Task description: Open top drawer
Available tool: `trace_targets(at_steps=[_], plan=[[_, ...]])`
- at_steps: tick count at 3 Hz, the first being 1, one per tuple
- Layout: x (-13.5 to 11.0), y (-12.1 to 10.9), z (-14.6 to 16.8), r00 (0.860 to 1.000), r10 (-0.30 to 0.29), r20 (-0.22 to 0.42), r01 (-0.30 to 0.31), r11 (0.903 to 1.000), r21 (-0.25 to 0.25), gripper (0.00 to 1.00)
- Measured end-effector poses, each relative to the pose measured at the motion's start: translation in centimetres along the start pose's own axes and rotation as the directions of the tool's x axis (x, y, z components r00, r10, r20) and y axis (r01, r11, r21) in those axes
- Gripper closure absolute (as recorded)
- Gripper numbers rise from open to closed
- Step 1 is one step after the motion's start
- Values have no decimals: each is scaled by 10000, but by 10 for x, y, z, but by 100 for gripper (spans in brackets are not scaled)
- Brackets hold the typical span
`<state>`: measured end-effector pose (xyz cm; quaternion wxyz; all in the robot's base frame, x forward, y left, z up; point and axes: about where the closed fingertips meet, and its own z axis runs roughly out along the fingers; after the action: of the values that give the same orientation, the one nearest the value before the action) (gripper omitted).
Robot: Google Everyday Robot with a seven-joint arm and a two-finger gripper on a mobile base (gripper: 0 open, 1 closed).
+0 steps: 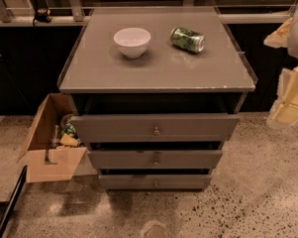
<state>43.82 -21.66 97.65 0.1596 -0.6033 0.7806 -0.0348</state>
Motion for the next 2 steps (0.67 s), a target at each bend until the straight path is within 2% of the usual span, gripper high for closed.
trace_targets(at_steps=[1,2], plan=[[0,0,0,10000,0,0,0,10000,0,0],[-1,1,3,9971,-14,755,14,10000,-2,0]])
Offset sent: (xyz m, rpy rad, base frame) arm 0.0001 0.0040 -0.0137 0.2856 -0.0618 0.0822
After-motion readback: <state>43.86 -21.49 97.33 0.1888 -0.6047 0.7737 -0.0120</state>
